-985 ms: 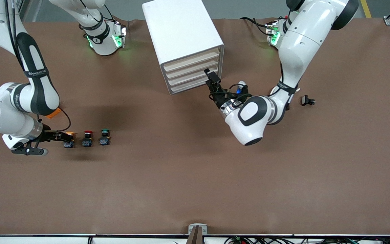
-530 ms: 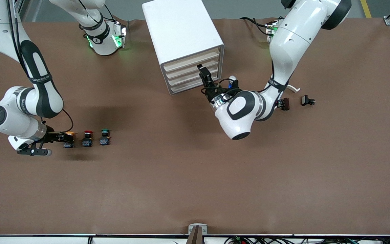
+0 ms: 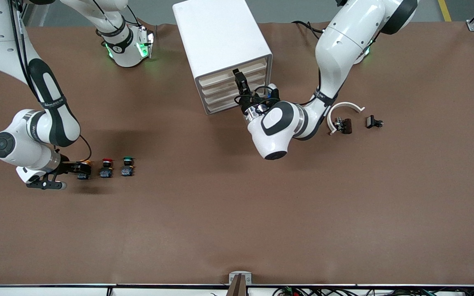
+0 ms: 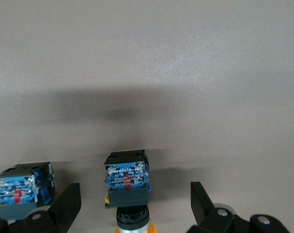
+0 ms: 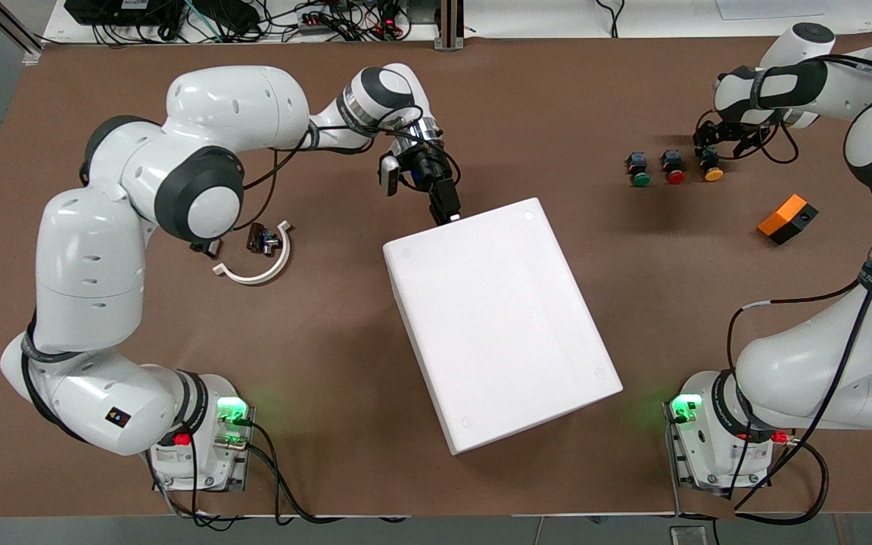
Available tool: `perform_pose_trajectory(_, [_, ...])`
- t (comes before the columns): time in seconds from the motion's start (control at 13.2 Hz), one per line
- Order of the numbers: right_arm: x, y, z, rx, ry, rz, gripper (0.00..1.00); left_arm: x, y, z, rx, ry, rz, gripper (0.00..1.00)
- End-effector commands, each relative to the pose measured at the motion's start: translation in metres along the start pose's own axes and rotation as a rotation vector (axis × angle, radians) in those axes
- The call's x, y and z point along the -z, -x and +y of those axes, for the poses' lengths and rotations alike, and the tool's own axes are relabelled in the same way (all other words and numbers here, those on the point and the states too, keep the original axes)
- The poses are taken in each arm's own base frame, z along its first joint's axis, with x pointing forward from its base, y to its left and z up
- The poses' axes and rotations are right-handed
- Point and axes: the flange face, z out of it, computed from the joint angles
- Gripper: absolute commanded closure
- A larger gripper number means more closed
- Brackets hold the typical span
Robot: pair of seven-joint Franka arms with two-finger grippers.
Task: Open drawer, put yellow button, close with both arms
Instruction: 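Pull the top drawer open with the left gripper while the right gripper grasps the button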
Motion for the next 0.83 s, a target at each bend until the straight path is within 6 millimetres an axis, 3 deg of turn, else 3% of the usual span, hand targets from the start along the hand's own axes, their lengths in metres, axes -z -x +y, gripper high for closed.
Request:
perform_pose_trajectory(0.0, [-0.008, 0.003, 0.000, 0.017, -0.004, -0.002, 0.00, 0.006, 0.004, 0.002, 0.008, -0.002, -0.020, 0.83])
perform_pose_trajectory(0.15, [-0.011, 0.005, -0.001, 0.019, -0.004, -0.010, 0.00, 0.012, 0.002, 0.005, 0.002, 0.013, -0.031, 1.00])
perform_pose_trajectory(0.23, [-0.012, 0.005, -0.002, 0.019, -0.005, -0.009, 0.06, 0.016, 0.002, 0.006, 0.003, 0.023, -0.044, 1.00])
perform_pose_trajectory(0.45, [-0.016, 0.004, -0.001, 0.018, -0.002, 0.007, 0.42, 0.042, 0.002, 0.000, -0.012, 0.066, -0.087, 1.00])
perform_pose_trajectory(0.61, [-0.016, 0.003, -0.002, 0.019, -0.002, 0.007, 0.75, 0.065, -0.004, 0.000, -0.023, 0.098, -0.122, 1.00])
perform_pose_trajectory(0.68, [-0.016, 0.004, 0.000, 0.016, -0.002, 0.007, 0.97, 0.077, -0.006, 0.001, -0.030, 0.118, -0.154, 1.00])
perform_pose_trajectory(0.76, [-0.016, 0.004, -0.001, 0.018, -0.003, 0.004, 1.00, 0.090, -0.008, 0.004, -0.039, 0.140, -0.194, 1.00])
